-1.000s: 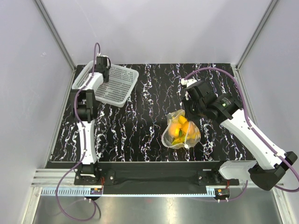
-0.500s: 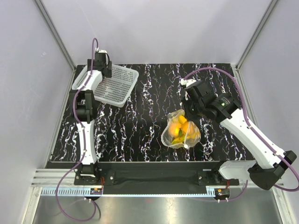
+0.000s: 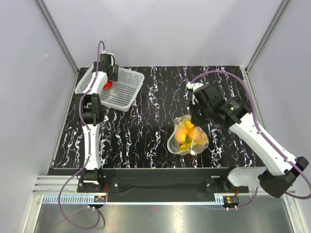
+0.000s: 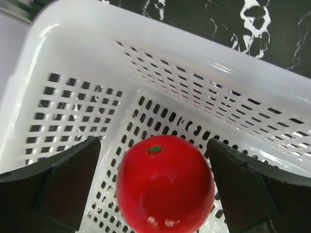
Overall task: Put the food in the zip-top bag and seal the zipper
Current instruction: Pick up the fake fruit from the bin, then place the fake fruit in the zipper food storage bag.
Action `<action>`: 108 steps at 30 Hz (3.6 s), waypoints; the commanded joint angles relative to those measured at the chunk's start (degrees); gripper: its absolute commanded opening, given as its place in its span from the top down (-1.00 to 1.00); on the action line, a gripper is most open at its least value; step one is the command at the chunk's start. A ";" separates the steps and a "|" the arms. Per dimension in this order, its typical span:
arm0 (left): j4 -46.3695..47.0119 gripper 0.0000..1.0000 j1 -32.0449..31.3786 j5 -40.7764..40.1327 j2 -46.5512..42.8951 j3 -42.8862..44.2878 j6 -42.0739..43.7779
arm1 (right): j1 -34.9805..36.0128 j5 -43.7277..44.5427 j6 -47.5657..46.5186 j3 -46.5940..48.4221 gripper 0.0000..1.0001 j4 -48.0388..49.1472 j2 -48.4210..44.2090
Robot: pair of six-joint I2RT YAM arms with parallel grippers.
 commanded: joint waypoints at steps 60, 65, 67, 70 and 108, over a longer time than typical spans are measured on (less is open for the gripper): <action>45.91 0.02 -66.58 -0.72 -76.70 -76.24 -28.70 | 0.27 4.30 -0.18 9.47 1.00 -1.43 6.04; 46.35 0.00 -67.65 -0.63 -69.05 -75.09 -32.64 | 0.27 4.22 -0.27 9.73 1.00 -1.70 5.69; 45.40 0.00 -67.38 0.50 -66.25 -73.26 -33.18 | 0.27 3.96 -0.18 9.64 1.00 -1.96 5.16; 43.29 0.00 -66.51 1.65 -62.73 -70.97 -34.93 | 0.27 3.87 -0.18 9.47 1.00 -1.87 4.63; 58.29 -0.41 -62.55 8.59 -66.65 -82.28 -35.47 | 0.27 3.34 0.78 11.84 1.00 -5.83 3.31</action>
